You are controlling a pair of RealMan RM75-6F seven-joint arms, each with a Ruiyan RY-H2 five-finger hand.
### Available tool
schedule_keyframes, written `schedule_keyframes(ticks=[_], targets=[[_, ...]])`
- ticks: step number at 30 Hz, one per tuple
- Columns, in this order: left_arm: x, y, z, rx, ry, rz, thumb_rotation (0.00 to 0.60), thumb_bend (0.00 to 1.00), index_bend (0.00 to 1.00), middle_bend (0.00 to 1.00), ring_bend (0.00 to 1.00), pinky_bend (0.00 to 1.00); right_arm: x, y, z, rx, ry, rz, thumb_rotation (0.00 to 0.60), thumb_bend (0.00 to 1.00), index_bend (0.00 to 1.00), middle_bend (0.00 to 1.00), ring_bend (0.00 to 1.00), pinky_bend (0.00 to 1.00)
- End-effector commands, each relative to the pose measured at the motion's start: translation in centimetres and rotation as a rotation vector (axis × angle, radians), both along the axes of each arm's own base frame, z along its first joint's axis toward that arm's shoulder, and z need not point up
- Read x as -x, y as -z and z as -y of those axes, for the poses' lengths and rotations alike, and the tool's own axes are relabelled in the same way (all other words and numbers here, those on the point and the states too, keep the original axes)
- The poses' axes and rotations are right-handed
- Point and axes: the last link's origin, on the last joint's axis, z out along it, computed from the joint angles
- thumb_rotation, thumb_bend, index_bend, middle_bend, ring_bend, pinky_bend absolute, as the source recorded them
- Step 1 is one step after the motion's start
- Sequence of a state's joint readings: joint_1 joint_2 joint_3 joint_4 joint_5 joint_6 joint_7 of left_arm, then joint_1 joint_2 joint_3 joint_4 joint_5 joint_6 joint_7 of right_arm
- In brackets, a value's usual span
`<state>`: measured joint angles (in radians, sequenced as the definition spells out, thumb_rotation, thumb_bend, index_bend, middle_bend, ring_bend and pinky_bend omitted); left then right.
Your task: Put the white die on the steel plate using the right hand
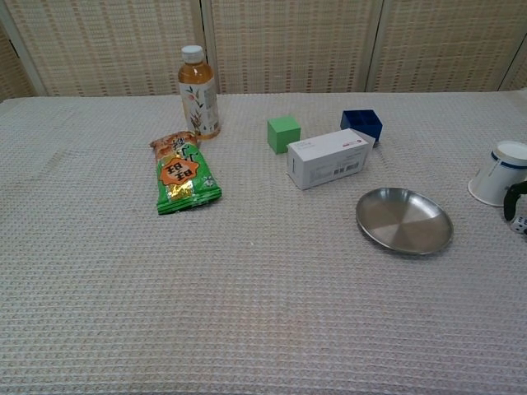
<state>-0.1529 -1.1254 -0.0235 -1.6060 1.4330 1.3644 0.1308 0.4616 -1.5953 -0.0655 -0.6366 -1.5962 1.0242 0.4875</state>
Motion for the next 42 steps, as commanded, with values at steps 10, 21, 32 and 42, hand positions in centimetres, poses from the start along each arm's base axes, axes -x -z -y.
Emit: schedule_keyframes(ticks=[10, 21, 32, 42], targets=[[0.1, 0.0, 0.0, 0.003, -0.003, 0.000, 0.600, 0.35, 0.09, 0.14, 0.15, 0.36, 0.2, 0.2, 0.1, 0.005, -0.002, -0.007, 0.600, 0.32, 0.48, 0.88, 0.84, 0.76], [0.1, 0.1, -0.1, 0.007, -0.006, -0.001, 0.600, 0.35, 0.09, 0.14, 0.15, 0.36, -0.5, 0.1, -0.3, 0.024, -0.052, 0.012, 0.600, 0.32, 0.54, 0.88, 0.85, 0.77], [0.2, 0.1, -0.2, 0.009, -0.017, 0.012, 0.600, 0.35, 0.09, 0.14, 0.15, 0.36, -4.8, 1.0, -1.5, -0.009, -0.182, 0.063, 0.600, 0.32, 0.54, 0.88, 0.85, 0.77], [0.3, -0.2, -0.1, 0.004, -0.023, 0.025, 0.600, 0.35, 0.09, 0.14, 0.16, 0.36, -9.5, 3.7, 1.2, -0.045, -0.198, 0.053, 0.600, 0.32, 0.54, 0.88, 0.85, 0.77]])
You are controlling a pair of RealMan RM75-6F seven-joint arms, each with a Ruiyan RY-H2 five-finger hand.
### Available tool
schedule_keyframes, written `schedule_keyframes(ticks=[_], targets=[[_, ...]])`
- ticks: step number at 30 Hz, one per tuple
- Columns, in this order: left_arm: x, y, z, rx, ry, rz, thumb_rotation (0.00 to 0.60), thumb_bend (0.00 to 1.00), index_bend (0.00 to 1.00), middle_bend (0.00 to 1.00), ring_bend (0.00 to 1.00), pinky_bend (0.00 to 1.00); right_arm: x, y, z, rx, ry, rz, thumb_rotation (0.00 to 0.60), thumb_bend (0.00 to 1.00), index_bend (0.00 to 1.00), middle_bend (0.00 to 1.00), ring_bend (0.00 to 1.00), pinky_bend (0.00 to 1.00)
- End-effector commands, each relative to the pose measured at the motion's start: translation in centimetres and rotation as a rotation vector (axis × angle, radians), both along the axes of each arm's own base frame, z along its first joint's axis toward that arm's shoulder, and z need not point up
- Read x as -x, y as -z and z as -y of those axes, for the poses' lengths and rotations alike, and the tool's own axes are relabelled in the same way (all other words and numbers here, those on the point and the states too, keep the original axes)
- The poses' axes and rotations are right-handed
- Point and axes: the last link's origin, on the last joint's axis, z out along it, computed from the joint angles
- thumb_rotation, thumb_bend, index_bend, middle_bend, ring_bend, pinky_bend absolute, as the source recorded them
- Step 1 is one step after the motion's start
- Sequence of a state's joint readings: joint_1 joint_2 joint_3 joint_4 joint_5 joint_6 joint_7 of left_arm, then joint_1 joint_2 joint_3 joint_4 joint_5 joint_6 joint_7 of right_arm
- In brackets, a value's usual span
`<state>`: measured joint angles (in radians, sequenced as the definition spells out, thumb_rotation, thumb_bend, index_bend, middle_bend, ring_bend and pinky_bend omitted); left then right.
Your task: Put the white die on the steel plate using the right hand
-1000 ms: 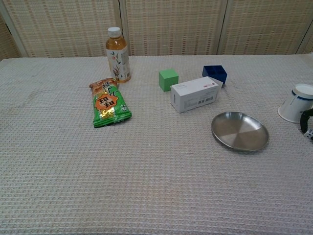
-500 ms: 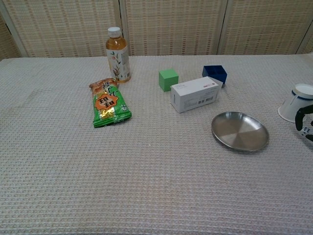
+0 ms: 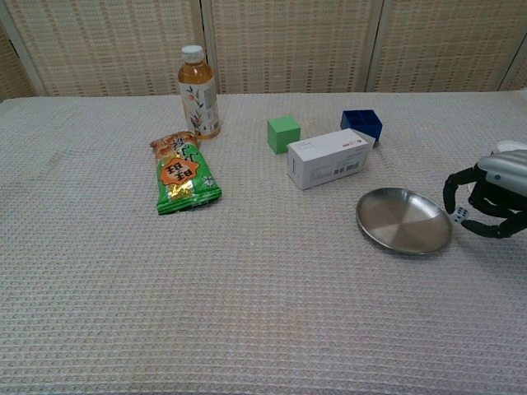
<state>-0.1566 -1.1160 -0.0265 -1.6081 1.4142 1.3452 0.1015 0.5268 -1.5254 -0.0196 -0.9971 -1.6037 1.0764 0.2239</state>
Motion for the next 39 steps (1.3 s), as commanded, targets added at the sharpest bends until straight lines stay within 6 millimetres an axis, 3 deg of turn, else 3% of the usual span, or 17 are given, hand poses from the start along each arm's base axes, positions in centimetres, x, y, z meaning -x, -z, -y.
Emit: schedule_keyframes(ticks=[1, 13, 17, 24, 28, 31, 34, 36, 39], targets=[[0.0, -0.1, 0.0, -0.002, 0.000, 0.002, 0.600, 0.35, 0.09, 0.14, 0.16, 0.36, -1.5, 1.2, 1.4, -0.011, 0.004, -0.006, 0.600, 0.32, 0.54, 0.88, 0.85, 0.77], [0.0, -0.1, 0.0, 0.002, 0.001, 0.004, 0.600, 0.35, 0.09, 0.14, 0.16, 0.36, -3.8, 4.1, 2.7, -0.067, 0.011, 0.057, 0.600, 0.32, 0.53, 0.88, 0.85, 0.77], [0.1, -0.1, 0.0, 0.000, -0.001, 0.007, 0.600, 0.35, 0.09, 0.14, 0.16, 0.36, -4.0, 4.2, 2.6, -0.075, 0.003, 0.067, 0.600, 0.31, 0.48, 0.88, 0.85, 0.77], [0.0, -0.1, 0.1, 0.001, 0.000, 0.008, 0.600, 0.35, 0.09, 0.14, 0.16, 0.36, -4.0, 3.4, 2.2, -0.069, -0.017, 0.075, 0.600, 0.20, 0.31, 0.88, 0.85, 0.77], [0.0, -0.1, 0.0, 0.004, -0.001, 0.007, 0.600, 0.35, 0.09, 0.14, 0.16, 0.36, -4.2, 2.2, 1.7, -0.029, -0.056, 0.090, 0.600, 0.19, 0.28, 0.88, 0.85, 0.77], [0.0, -0.1, 0.1, 0.005, -0.002, 0.006, 0.600, 0.35, 0.09, 0.14, 0.16, 0.36, -4.4, 0.7, 1.4, 0.095, -0.115, 0.081, 0.600, 0.19, 0.28, 0.88, 0.83, 0.77], [0.0, -0.1, 0.1, 0.004, -0.001, 0.007, 0.600, 0.35, 0.09, 0.14, 0.16, 0.36, -3.9, -0.9, 1.2, 0.266, -0.161, 0.016, 0.600, 0.19, 0.28, 0.77, 0.67, 0.71], [0.0, -0.1, 0.1, 0.004, -0.002, 0.008, 0.600, 0.35, 0.09, 0.14, 0.16, 0.36, -3.5, -1.8, 1.4, 0.357, -0.163, -0.021, 0.600, 0.19, 0.28, 0.56, 0.41, 0.63], [0.0, -0.1, 0.1, 0.006, -0.002, 0.008, 0.600, 0.35, 0.09, 0.14, 0.16, 0.36, -2.6, -2.9, 2.2, 0.410, -0.108, -0.048, 0.600, 0.17, 0.28, 0.37, 0.19, 0.46]])
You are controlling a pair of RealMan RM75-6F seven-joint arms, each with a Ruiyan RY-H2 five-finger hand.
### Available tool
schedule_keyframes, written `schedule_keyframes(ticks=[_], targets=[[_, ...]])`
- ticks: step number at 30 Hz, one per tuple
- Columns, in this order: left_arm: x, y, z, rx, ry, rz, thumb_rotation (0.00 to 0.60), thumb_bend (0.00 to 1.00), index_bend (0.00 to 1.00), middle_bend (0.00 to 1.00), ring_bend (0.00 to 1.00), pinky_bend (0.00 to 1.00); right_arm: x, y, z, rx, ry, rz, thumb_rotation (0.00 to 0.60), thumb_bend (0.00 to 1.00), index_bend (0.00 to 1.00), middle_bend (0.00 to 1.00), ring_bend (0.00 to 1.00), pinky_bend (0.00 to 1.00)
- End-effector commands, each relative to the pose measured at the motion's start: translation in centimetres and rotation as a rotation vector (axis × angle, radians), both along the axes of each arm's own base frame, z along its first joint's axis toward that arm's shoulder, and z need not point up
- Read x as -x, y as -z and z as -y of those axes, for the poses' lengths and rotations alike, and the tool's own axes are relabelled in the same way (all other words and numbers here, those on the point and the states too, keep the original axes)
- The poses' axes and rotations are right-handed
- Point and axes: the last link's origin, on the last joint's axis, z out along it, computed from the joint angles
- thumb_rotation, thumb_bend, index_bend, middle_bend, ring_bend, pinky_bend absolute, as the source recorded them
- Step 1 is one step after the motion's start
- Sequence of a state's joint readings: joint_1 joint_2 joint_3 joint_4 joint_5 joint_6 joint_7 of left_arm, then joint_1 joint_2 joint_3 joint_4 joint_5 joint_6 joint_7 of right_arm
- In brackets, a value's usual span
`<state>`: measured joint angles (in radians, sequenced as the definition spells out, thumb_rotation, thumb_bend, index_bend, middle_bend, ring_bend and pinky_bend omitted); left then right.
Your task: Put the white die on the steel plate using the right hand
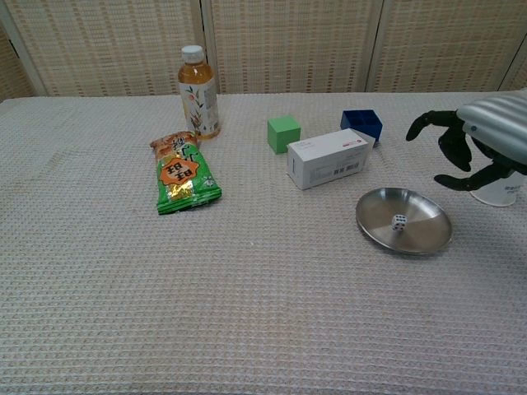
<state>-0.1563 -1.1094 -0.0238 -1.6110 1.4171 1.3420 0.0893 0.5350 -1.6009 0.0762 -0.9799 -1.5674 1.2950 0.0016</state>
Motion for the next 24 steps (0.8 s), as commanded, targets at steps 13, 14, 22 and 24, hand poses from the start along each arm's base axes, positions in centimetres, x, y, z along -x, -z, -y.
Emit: schedule_keyframes(ticks=[13, 14, 22, 24], targets=[[0.1, 0.2, -0.2, 0.008, -0.010, -0.004, 0.600, 0.35, 0.09, 0.14, 0.16, 0.36, 4.5, -4.7, 3.7, 0.058, 0.347, -0.063, 0.600, 0.09, 0.05, 0.07, 0.00, 0.23], [0.1, 0.2, -0.2, 0.008, -0.010, -0.004, 0.600, 0.35, 0.09, 0.14, 0.16, 0.36, 4.6, -4.8, 3.9, 0.057, 0.358, -0.064, 0.600, 0.09, 0.05, 0.07, 0.00, 0.23], [0.0, 0.2, -0.1, 0.009, -0.008, -0.003, 0.600, 0.35, 0.09, 0.14, 0.16, 0.37, 5.4, -4.6, 4.6, 0.013, 0.419, -0.068, 0.600, 0.08, 0.13, 0.07, 0.00, 0.28], [0.0, 0.2, -0.1, 0.008, -0.009, -0.001, 0.600, 0.35, 0.09, 0.14, 0.16, 0.36, 5.4, -4.4, 4.7, -0.002, 0.428, -0.067, 0.600, 0.08, 0.13, 0.07, 0.00, 0.28]])
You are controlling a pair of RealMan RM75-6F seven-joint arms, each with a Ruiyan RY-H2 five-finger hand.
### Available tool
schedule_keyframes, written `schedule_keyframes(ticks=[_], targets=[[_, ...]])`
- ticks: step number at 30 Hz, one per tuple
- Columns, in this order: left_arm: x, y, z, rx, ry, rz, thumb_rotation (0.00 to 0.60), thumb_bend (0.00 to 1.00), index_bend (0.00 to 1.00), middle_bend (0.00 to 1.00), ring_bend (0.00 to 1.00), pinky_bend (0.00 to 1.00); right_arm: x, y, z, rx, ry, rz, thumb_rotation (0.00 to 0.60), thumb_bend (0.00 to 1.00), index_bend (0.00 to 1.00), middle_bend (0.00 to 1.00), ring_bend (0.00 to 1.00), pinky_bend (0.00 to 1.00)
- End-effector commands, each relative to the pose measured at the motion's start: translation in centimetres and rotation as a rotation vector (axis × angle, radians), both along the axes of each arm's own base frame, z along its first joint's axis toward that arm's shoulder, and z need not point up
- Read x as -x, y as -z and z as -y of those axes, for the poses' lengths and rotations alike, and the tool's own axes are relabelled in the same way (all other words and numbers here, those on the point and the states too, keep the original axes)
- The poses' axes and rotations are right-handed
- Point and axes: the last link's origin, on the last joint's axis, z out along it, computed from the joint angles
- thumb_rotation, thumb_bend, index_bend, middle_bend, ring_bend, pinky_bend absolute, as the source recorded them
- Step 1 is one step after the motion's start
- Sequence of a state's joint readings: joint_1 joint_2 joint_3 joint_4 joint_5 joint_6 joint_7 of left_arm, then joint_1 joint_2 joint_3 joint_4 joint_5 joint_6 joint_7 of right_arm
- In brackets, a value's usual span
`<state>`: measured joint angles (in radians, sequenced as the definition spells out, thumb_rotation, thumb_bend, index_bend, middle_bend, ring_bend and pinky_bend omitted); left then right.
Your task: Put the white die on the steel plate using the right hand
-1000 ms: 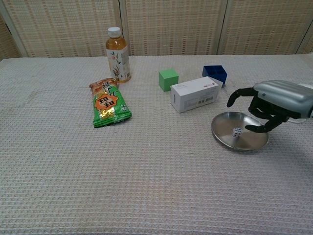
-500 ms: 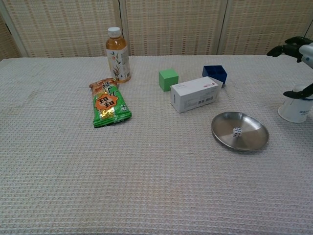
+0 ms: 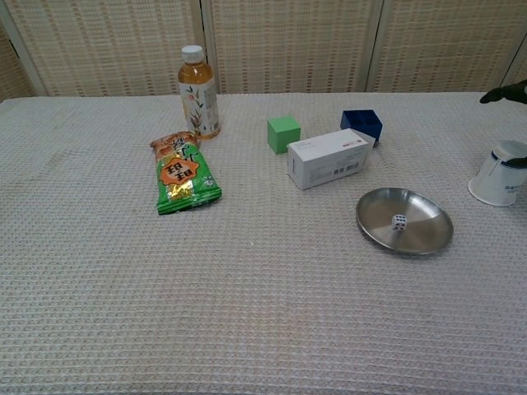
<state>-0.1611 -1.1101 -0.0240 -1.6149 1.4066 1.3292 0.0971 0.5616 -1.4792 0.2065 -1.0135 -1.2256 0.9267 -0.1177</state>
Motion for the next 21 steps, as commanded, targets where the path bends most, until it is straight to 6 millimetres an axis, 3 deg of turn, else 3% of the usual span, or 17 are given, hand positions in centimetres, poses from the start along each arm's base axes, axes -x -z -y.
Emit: schedule_keyframes(ticks=[1, 10, 14, 21], targets=[[0.0, 0.0, 0.0, 0.000, -0.001, 0.001, 0.600, 0.35, 0.09, 0.14, 0.16, 0.36, 0.1, 0.2, 0.1, -0.026, 0.018, 0.010, 0.600, 0.08, 0.13, 0.07, 0.00, 0.28], [0.0, -0.1, 0.0, -0.001, -0.002, 0.002, 0.600, 0.35, 0.09, 0.14, 0.16, 0.37, 0.4, 0.4, -0.1, -0.060, 0.038, 0.021, 0.600, 0.08, 0.14, 0.09, 0.00, 0.28], [0.1, 0.0, 0.0, 0.000, -0.004, -0.004, 0.600, 0.35, 0.09, 0.14, 0.16, 0.37, 0.7, 0.2, -0.1, -0.058, 0.052, -0.002, 0.600, 0.08, 0.17, 0.11, 0.04, 0.36], [0.0, 0.2, 0.0, 0.008, -0.003, -0.005, 0.600, 0.35, 0.09, 0.14, 0.16, 0.37, 1.5, 0.3, -0.1, -0.070, 0.089, -0.011, 0.600, 0.11, 0.21, 0.16, 0.08, 0.37]])
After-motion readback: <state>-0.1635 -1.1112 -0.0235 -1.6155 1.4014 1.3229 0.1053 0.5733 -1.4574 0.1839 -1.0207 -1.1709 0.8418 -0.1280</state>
